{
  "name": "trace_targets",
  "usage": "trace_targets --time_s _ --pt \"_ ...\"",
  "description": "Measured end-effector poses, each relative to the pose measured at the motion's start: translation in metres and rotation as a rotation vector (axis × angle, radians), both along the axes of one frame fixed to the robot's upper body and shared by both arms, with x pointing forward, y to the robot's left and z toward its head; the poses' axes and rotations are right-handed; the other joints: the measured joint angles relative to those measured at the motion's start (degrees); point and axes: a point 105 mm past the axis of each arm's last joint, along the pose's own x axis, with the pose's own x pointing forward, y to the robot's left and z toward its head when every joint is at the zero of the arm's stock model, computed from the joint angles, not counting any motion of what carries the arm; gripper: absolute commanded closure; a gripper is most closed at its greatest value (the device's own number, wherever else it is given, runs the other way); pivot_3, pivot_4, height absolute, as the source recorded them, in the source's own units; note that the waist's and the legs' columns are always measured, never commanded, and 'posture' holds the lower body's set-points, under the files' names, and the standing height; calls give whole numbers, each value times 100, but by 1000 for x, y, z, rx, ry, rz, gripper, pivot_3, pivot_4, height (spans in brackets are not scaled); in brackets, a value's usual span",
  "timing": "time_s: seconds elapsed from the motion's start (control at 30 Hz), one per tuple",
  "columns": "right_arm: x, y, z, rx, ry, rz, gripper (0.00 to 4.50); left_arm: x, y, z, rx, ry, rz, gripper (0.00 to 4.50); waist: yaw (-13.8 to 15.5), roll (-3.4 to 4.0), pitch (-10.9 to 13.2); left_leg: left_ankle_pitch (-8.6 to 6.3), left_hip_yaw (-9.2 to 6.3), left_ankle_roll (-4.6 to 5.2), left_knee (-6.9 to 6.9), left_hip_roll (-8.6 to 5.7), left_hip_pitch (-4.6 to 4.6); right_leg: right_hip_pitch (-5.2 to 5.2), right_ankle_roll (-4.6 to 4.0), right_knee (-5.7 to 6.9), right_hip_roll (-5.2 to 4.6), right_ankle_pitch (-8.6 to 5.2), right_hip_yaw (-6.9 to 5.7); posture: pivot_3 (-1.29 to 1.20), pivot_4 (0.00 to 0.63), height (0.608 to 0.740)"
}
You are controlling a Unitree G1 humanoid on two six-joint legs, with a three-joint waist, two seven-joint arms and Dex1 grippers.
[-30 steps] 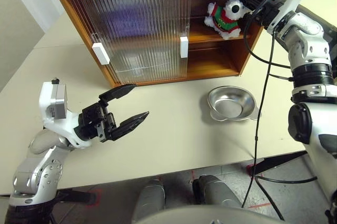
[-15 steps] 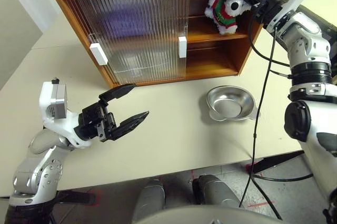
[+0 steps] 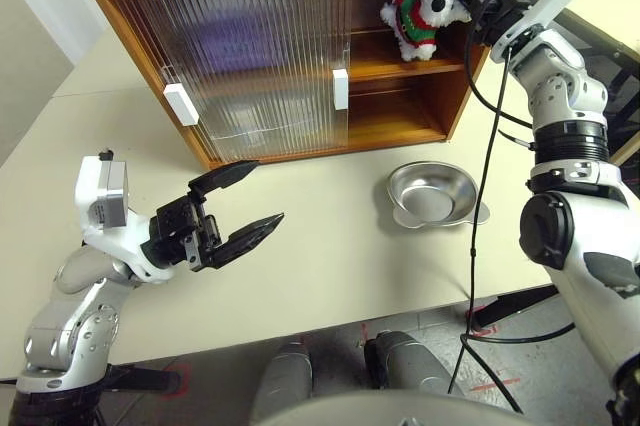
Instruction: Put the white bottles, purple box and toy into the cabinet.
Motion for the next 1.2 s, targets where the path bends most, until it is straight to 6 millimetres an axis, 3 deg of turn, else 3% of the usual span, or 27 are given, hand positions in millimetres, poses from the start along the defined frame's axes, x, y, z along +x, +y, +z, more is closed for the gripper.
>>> trace_targets --time_s 0.3,0.4,0.73,0.77,1.2 --pt "1 17 -5 -1 23 42 4475 -1 -1 0 9 -2 4 0 -40 11 7 0 -7 1 -3 -2 0 -15 15 0 26 9 30 34 74 740" --pt "3 19 -9 -23 34 24 3802 -1 -1 0 9 -2 4 0 -38 12 8 0 -7 0 -3 8 0 -22 17 -1 52 17 50 38 74 740" --pt "7 25 -17 -56 58 22 217 -2 -1 -1 8 4 13 0 45 22 19 -5 8 -3 -14 51 -7 -49 -6 -1 98 32 71 38 75 740" --pt "7 26 -16 -61 53 28 29 -2 -1 -1 8 4 13 0 52 21 19 -4 9 -3 -12 52 -7 -49 -6 -2 97 36 75 38 75 740" --pt "5 24 -13 -78 30 36 29 -1 -1 -1 3 3 15 0 87 37 37 -4 0 -3 3 52 -10 -54 -22 -2 93 68 97 38 74 740"
